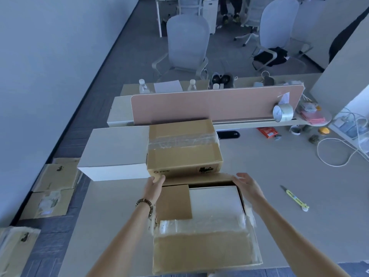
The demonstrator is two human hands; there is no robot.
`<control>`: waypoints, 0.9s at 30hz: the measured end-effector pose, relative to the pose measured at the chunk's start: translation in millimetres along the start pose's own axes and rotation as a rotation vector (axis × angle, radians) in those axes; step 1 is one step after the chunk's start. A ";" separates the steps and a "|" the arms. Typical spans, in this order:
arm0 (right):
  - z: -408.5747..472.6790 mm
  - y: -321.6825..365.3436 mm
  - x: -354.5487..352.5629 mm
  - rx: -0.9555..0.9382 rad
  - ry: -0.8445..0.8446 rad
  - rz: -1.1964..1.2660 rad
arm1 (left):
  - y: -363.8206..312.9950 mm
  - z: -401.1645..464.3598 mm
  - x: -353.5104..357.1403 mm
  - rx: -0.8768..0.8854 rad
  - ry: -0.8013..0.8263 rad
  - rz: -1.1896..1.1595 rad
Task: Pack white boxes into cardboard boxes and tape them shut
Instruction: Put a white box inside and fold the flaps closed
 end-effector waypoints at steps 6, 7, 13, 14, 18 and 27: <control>21.9 -9.1 29.3 0.144 0.080 0.068 | 4.3 6.0 23.2 -0.102 -0.009 -0.063; 21.4 -11.7 33.3 0.144 0.079 0.057 | 6.4 5.7 25.3 -0.108 -0.010 -0.068; 11.3 -24.4 34.9 0.150 0.016 -0.021 | 23.3 1.5 19.1 -0.126 -0.062 -0.037; 10.0 -26.9 34.1 0.145 0.017 -0.020 | 24.8 -2.6 18.2 -0.118 -0.064 -0.036; -3.7 -36.3 28.3 0.145 0.025 0.018 | 38.9 -18.9 18.3 -0.115 -0.020 -0.034; -15.0 -40.9 22.6 0.092 0.122 0.181 | 50.0 -35.7 4.7 -0.056 0.000 -0.107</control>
Point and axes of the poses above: each hand's wrist, its own z-axis towards the middle knuckle, its own x-axis out of the palm, y = z × x, the point moved 8 cm from there along z, towards the middle knuckle, and after that the axes turned 14 degrees about -y, right-handed, at the moved point
